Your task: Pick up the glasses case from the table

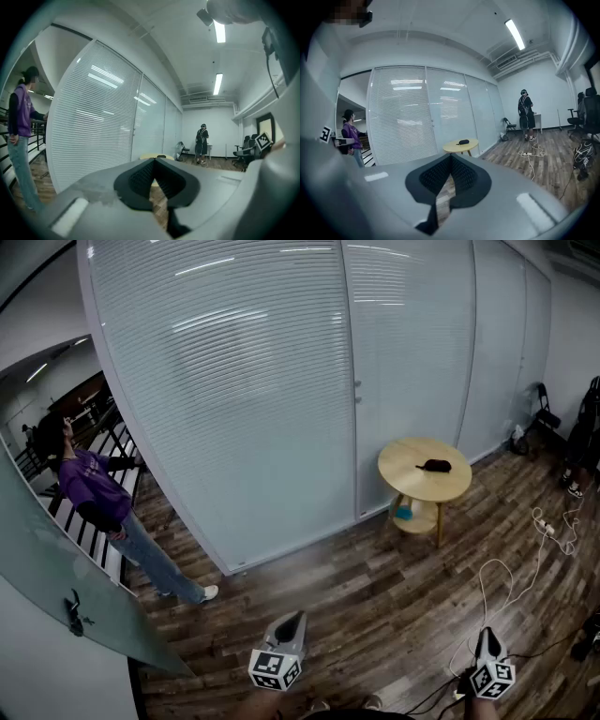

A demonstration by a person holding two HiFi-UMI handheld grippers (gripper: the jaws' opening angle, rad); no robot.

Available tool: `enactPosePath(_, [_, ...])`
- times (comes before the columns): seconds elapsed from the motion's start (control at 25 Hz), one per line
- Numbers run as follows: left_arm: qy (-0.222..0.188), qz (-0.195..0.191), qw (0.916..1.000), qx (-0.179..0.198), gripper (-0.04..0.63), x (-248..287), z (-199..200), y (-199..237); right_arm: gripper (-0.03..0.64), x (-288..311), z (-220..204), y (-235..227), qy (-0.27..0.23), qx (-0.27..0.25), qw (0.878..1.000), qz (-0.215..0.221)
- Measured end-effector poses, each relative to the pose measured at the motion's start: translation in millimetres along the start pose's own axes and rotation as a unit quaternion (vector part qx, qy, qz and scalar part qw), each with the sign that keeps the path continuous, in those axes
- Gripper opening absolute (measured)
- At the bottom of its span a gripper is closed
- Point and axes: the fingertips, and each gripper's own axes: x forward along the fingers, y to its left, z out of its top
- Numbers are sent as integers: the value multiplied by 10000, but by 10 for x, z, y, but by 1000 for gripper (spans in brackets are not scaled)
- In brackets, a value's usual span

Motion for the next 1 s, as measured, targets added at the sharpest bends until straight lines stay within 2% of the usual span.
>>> enactPosePath(0.12, [62, -56, 10000, -42, 3, 127, -27, -90, 3, -9, 29, -165, -97, 162, 9998, -98])
enactPosePath(0.28, [-60, -357, 9991, -198, 3, 346, 8, -369, 3, -117, -38, -380, -101, 214, 9996, -174])
enactPosePath(0.56, [33, -853, 9963, 46, 3, 933, 65, -975, 5, -272, 18, -791, -210, 174, 9993, -257])
enactPosePath(0.68, [95, -829, 9965, 107, 5, 1111, -7, -1144, 5, -264, 5, -990, -136, 125, 9995, -236])
enactPosePath(0.84, [154, -593, 9981, 21, 3, 1309, -173, -1209, 5, -98, -28, -1249, -65, -56, 9998, -175])
enactPosePath(1.0, [358, -567, 9977, 68, 3, 1478, -203, -1201, 5, 244, 33, -1339, -57, 194, 9996, -204])
